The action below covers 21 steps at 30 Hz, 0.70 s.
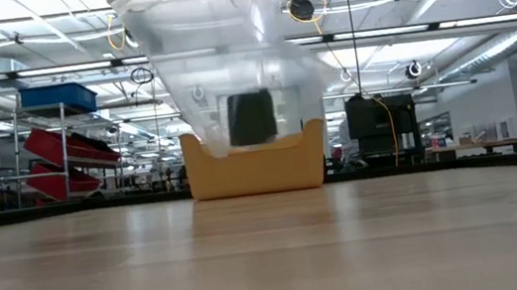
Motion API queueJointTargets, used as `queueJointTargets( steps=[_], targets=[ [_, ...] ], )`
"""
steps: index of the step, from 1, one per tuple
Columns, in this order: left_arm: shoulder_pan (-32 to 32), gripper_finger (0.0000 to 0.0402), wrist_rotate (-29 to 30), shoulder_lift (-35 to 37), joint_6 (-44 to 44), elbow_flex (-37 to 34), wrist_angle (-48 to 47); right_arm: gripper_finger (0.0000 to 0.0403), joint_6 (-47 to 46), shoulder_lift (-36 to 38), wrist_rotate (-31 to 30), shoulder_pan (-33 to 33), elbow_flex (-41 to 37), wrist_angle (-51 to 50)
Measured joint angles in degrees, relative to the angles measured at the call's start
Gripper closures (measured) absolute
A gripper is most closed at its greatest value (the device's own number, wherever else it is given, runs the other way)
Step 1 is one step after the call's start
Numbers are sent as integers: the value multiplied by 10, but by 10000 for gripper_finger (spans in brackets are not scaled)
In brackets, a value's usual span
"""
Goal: Roll bandage
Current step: Put the red bandage into the transparent zip bag
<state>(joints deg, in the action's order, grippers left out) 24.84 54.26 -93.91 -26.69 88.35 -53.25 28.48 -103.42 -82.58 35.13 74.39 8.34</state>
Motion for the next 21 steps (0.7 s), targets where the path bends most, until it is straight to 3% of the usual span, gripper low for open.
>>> queueJointTargets(
  steps=[10, 15, 18, 21],
  targets=[
    [-30, 402, -142, 0, 53, 16, -74, 364, 39, 0, -24, 25, 0, 52],
    [-47, 402, -265, 0, 117, 16, -73, 364, 50, 0, -29, 25, 0, 63],
    [-64, 402, -309, 0, 112, 16, -73, 364, 49, 0, -26, 25, 0, 75],
    [-83, 402, -378, 0, 114, 18, -75, 364, 41, 0, 9, 25, 0, 82]
  ],
)
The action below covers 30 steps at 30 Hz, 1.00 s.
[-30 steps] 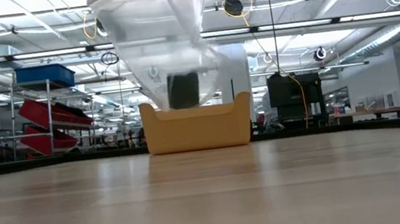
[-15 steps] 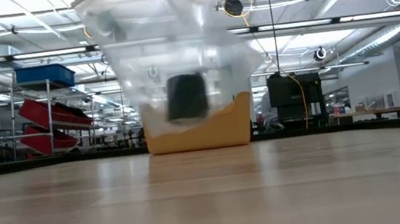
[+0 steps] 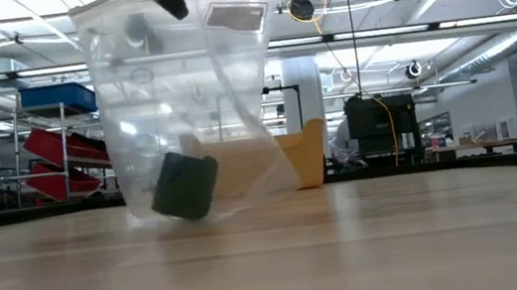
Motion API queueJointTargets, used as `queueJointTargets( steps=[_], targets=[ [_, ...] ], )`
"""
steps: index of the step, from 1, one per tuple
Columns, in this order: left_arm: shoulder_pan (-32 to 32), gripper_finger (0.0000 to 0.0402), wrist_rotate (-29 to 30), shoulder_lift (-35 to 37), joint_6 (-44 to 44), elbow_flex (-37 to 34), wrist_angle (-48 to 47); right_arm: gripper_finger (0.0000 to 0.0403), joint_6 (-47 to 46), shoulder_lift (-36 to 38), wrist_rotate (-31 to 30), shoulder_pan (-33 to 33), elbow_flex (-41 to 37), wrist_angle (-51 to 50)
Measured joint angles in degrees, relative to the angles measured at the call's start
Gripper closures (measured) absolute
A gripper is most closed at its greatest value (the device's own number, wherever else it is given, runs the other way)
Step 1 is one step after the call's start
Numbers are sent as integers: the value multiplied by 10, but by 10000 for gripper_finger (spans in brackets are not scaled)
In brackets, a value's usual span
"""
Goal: Roll bandage
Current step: Put the red bandage into the transparent zip bag
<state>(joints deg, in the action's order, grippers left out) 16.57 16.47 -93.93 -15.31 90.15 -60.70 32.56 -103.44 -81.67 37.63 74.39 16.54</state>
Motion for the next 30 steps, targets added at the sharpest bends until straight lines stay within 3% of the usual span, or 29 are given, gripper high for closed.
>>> queueJointTargets(
  steps=[4, 10, 16, 26, 30],
  targets=[
    [-23, 402, -46, 0, 7, 16, -1, 364, -28, 0, 51, -6, 0, 0],
    [-48, 402, -91, 0, 28, 47, 2, 364, -39, 0, 63, -25, 0, -1],
    [-54, 402, -96, 0, 36, 53, 1, 364, -59, 0, 115, -48, 0, -1],
    [-53, 402, 78, 0, -37, 53, 2, 364, -34, 0, 111, -51, 0, -1],
    [-53, 402, 147, 0, -54, 53, 1, 364, 6, 0, 61, -54, 0, -1]
  ],
)
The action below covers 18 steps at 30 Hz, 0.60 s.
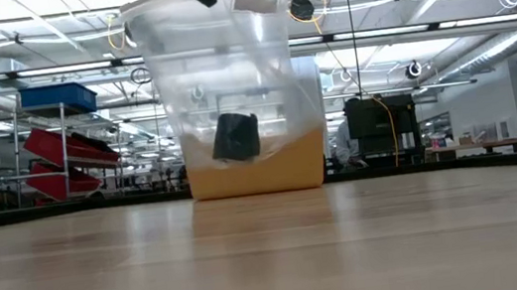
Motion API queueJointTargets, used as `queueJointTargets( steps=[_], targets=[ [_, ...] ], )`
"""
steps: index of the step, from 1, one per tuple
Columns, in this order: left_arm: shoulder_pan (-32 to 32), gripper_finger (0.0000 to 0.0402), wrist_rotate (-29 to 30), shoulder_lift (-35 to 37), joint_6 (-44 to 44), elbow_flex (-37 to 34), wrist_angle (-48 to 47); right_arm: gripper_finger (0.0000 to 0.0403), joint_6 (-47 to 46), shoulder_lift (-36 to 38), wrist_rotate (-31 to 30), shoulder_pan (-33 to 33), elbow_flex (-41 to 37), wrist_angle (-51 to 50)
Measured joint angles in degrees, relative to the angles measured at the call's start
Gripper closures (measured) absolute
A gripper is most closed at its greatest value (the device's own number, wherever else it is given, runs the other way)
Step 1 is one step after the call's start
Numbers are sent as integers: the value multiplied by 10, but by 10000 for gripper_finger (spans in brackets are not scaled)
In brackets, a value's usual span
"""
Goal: Roll bandage
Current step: Put the red bandage into the transparent zip bag
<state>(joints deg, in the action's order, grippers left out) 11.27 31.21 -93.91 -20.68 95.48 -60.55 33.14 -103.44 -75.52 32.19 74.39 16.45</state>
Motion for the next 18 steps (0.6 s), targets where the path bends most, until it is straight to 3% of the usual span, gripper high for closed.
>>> queueJointTargets(
  steps=[10, 18],
  targets=[
    [31, 402, 118, 0, -105, -15, -6, 364, 51, 0, -26, -19, 0, -7],
    [51, 402, 121, -1, -181, -91, -24, 364, 13, 0, -61, 13, 0, -69]
  ],
)
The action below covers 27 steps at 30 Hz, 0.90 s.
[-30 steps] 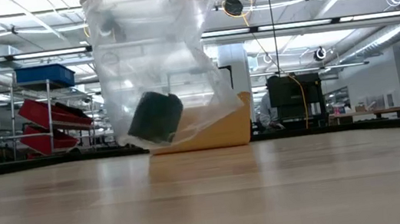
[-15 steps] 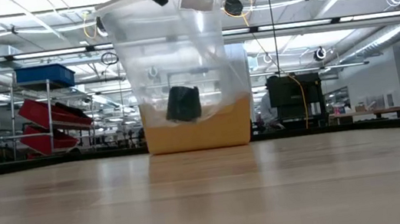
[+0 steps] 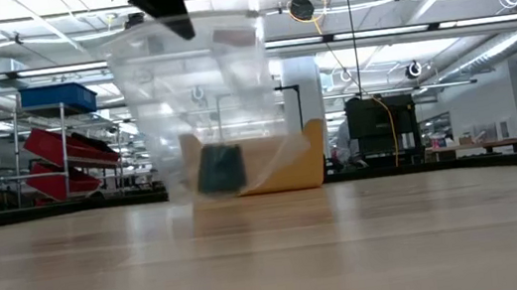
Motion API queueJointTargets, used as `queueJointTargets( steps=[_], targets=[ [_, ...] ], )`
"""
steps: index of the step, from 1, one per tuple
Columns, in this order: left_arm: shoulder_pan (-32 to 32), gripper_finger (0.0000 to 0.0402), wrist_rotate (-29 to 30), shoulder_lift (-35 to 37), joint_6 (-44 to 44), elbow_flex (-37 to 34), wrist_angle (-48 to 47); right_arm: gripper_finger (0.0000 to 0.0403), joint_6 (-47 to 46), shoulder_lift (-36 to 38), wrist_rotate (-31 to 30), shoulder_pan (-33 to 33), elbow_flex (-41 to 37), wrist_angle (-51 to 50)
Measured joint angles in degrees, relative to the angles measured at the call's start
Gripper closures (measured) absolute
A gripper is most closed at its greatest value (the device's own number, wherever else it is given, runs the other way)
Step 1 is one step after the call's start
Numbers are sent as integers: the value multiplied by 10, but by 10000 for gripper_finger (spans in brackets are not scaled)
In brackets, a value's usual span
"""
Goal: Roll bandage
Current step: Put the red bandage into the transparent zip bag
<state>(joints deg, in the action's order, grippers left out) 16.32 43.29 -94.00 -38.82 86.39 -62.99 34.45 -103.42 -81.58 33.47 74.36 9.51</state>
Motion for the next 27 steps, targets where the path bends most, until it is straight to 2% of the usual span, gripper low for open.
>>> queueJointTargets(
  steps=[3, 7, 15, 19, 24, 27],
  targets=[
    [12, 402, -18, 0, -13, -20, 16, 364, -17, 0, -26, 16, 0, -20],
    [26, 402, -71, 0, 3, -32, 46, 364, -45, 0, -17, 27, 0, -27],
    [45, 402, -172, 0, 71, -32, 112, 364, -157, 0, 86, 13, 0, -116],
    [44, 402, -177, 0, 77, -32, 116, 364, -175, 0, 109, 4, 0, -112],
    [39, 402, -177, 0, 77, -32, 117, 364, -184, 0, 170, -5, 0, -93],
    [38, 402, -176, 0, 77, -32, 121, 364, -207, 0, 175, -18, 0, -103]
  ],
)
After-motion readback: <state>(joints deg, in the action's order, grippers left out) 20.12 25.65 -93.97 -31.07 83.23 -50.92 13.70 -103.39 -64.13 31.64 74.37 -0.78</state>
